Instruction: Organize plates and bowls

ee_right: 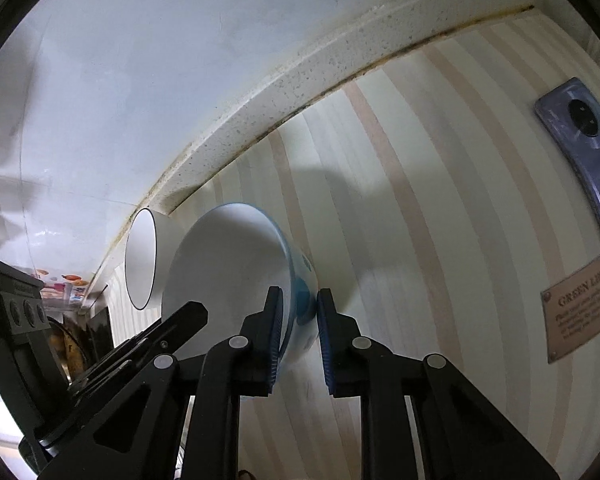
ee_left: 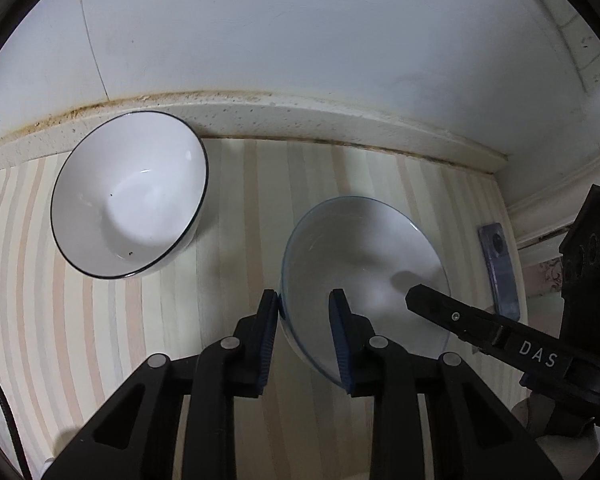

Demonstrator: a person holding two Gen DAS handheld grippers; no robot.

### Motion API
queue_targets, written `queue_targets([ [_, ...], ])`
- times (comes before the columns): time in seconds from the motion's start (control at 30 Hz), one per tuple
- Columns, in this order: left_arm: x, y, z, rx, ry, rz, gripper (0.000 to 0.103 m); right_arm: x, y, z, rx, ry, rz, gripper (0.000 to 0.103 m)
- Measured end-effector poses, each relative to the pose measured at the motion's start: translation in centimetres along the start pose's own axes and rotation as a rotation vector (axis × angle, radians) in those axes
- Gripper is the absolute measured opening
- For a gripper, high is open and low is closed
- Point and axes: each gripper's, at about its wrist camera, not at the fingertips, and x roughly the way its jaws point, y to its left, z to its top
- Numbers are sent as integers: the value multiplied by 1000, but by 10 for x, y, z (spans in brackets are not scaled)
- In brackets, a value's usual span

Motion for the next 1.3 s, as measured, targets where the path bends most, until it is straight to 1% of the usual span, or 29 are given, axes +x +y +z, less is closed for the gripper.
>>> queue_targets([
  [0.2,-23,-12,-6,26,-28,-16,24,-26,10,-19,-34,-33,-9,19],
  [0.33,-53,-19,-18,43,-48,-36,24,-56,18,-38,-52,-52,-6,19],
  [0.53,-94,-27,-48,89,-69,-63,24,-100,23,-78,-65,-78,-3,19],
  [0.6,-108,-30,-62,122,-66,-56,24,-114,23,-95,-64,-87,-3,19],
  [0.7,-118,-36,-80,137,-68,-63,24,-129,21,-116,-64,-93,-5,19],
  [0.87,-123,-38,-114,153,-43,-70,24,-145,12,-154,-56,-90,-10,19],
  [1.03,-113,-40,-139,170,-1,-49,24,-142,-1,-184,-39,-58,-23,19],
  [1.17,-102,-40,-152,180,29,-27,24,-132,-12,-198,-31,-32,-31,19],
  [1.3,-91,-38,-160,176,58,-7,24,-122,-17,-204,-38,-23,-45,19],
])
